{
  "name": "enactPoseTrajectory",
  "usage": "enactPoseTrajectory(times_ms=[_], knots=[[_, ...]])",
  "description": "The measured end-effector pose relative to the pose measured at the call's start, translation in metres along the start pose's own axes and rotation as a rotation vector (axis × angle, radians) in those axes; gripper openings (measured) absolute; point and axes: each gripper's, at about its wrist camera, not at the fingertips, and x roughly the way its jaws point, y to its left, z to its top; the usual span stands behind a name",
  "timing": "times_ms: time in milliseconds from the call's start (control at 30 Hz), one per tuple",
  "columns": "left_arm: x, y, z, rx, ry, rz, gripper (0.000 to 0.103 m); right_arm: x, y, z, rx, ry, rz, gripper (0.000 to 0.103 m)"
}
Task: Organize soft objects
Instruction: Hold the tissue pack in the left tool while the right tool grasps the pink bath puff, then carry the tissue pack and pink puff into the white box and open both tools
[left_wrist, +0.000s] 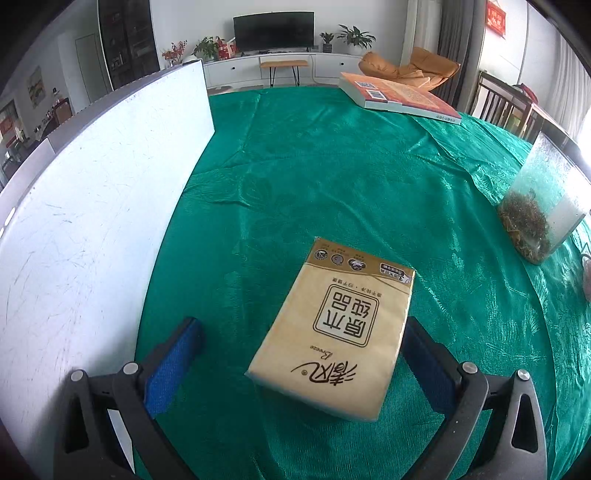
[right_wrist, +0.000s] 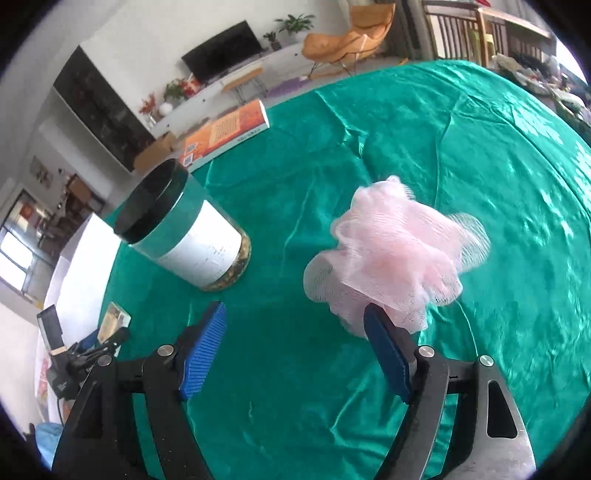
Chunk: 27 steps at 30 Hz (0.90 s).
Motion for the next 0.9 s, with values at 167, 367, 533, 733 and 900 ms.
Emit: enactPoseTrajectory(times_ms=[167, 367, 533, 733, 900], knots=[[0.000, 0.000, 0.002, 0.012, 0.027, -0.011, 0.103, -0.025, -0.020, -0.009, 0.046, -0.069, 0.009, 0.080], [-0.016, 0.001, 0.007, 0.034, 0.132, -0.125, 0.103, -0.041, -0.079, 0.022, 0.218, -0.062, -0.057, 0.080], [-0.020, -0.016, 0.008, 0.139, 0.125, -0.065, 0.103, -0.020, -0.047, 0.065, 0.077, 0.013, -0.177, 0.079], [-0.001, -0.007, 0.015, 0.083, 0.127, -0.069, 0.090, 0.050, -0.056, 0.060, -0.090, 0.194, -0.402, 0.074], [-0.027, 0.007, 0.025, 0.001, 0.071, -0.146, 0.053, 0.013, -0.058, 0.053, -0.042, 0.089, -0.303, 0.036]])
